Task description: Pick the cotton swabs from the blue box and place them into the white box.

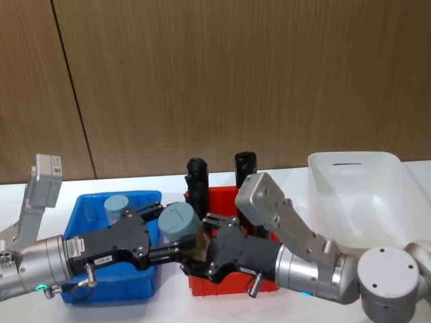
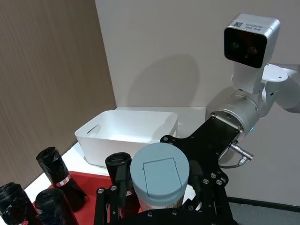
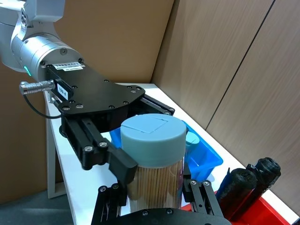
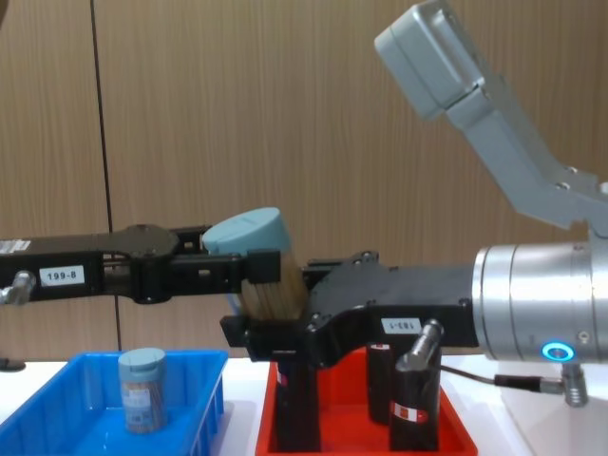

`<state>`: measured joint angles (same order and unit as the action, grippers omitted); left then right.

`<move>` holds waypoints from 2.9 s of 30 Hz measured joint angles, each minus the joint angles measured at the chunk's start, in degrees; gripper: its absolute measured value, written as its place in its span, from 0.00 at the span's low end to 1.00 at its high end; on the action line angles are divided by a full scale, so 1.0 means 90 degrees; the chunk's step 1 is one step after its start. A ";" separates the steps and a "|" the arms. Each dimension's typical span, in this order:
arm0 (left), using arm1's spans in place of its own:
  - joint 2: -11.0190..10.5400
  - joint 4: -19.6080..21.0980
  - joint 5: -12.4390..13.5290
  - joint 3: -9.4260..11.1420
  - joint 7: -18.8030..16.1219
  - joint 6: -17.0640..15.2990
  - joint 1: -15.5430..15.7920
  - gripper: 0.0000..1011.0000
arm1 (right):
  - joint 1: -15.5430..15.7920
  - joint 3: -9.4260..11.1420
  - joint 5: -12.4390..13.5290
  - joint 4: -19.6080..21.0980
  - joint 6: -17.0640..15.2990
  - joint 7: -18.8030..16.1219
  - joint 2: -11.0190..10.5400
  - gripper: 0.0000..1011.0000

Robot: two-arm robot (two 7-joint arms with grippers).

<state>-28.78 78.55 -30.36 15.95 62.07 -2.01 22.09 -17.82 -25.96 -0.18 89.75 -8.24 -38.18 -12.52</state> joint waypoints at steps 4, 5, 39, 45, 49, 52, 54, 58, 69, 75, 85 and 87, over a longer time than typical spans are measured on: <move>0.0000 0.0000 0.0001 0.0000 -0.0001 -0.0001 0.0000 0.89 | -0.0005 -0.0002 0.0033 0.0003 0.0016 0.0000 -0.0013 0.63; 0.0000 0.0000 0.0001 0.0000 -0.0002 -0.0001 0.0000 0.92 | -0.0005 -0.0002 0.0038 0.0006 0.0021 0.0000 -0.0020 0.63; 0.0000 0.0000 0.0001 0.0000 -0.0004 -0.0001 0.0000 0.99 | 0.0072 0.0710 0.0954 -0.0170 0.0197 0.0825 -0.0727 0.63; 0.0000 0.0000 0.0001 0.0000 -0.0004 -0.0002 0.0000 0.99 | 0.0043 0.0941 0.1162 -0.0268 0.0251 0.1061 -0.0908 0.63; 0.0000 0.0000 0.0001 0.0000 -0.0004 -0.0002 0.0000 0.99 | 0.0000 0.1080 0.1266 -0.0367 0.0283 0.1232 -0.1007 0.63; 0.0000 0.0000 0.0001 0.0000 -0.0004 -0.0002 0.0000 0.99 | -0.0050 0.1177 0.1322 -0.0489 0.0300 0.1352 -0.1070 0.63; 0.0000 0.0000 0.0001 0.0000 -0.0004 -0.0001 0.0000 0.99 | -0.0081 0.1219 0.1339 -0.0556 0.0311 0.1407 -0.1092 0.63; 0.0000 0.0000 0.0001 0.0000 -0.0004 -0.0002 0.0000 0.99 | -0.0195 0.1326 0.1370 -0.0839 0.0354 0.1564 -0.1140 0.63; 0.0000 0.0000 0.0001 0.0000 -0.0004 -0.0001 0.0000 0.99 | -0.0498 0.1438 0.1361 -0.1710 0.0473 0.1844 -0.1123 0.63; 0.0000 0.0000 0.0001 0.0000 -0.0004 -0.0001 0.0000 0.99 | -0.0669 0.1436 0.1292 -0.2244 0.0537 0.1938 -0.1056 0.63; 0.0000 0.0000 0.0001 0.0000 -0.0004 -0.0001 0.0000 0.99 | -0.0903 0.1398 0.1194 -0.2900 0.0570 0.2062 -0.0956 0.63; 0.0000 0.0000 0.0001 0.0000 -0.0003 -0.0001 0.0000 0.99 | -0.0926 0.1396 0.1188 -0.2958 0.0570 0.2076 -0.0947 0.63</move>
<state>-28.79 78.55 -30.35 15.95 62.04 -2.02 22.09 -26.15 -13.40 10.52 63.13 -3.11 -19.50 -21.04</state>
